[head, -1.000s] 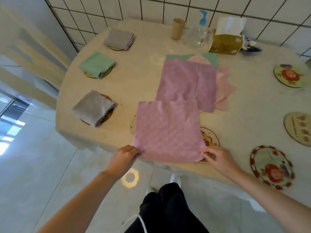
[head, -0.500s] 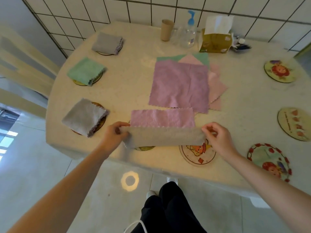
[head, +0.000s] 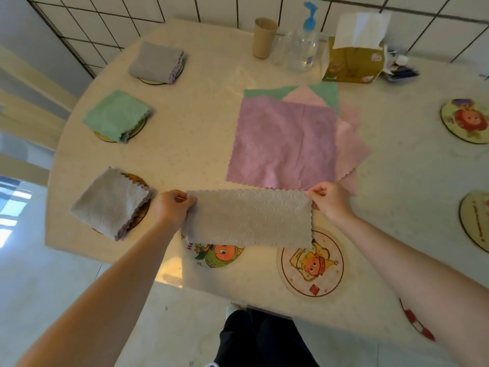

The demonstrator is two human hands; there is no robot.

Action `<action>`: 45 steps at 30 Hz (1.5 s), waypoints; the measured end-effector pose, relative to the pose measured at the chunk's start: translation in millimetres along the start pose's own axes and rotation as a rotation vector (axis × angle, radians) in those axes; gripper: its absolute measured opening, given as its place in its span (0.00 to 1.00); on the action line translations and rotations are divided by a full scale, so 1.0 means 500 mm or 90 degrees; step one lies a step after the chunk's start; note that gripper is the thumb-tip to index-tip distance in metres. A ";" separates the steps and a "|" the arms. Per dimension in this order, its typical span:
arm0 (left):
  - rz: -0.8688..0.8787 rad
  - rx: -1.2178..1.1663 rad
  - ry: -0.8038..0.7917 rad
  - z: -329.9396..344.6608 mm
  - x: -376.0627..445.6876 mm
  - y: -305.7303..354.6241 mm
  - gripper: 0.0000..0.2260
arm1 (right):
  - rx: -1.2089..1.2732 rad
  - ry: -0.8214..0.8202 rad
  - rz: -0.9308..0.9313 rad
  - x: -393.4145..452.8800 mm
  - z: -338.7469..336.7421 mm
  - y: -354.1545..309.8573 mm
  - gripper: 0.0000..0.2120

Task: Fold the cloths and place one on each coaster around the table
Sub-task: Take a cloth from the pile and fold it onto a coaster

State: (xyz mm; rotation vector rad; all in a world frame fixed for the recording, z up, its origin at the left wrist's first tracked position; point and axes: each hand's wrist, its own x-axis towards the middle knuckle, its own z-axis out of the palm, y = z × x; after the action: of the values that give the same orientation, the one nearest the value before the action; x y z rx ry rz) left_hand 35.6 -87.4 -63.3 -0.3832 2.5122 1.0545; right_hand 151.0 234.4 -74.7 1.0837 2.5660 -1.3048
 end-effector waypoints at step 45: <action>0.526 0.262 -0.120 0.165 -0.279 -0.028 0.23 | -0.415 -0.009 -0.675 -0.239 0.004 -0.020 0.06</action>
State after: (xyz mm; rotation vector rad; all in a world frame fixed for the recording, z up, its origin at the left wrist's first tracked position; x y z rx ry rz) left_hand 184.9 -23.2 -62.1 0.8928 2.6407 0.7175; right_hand 233.9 162.2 -26.7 -0.4644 3.2306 -0.3566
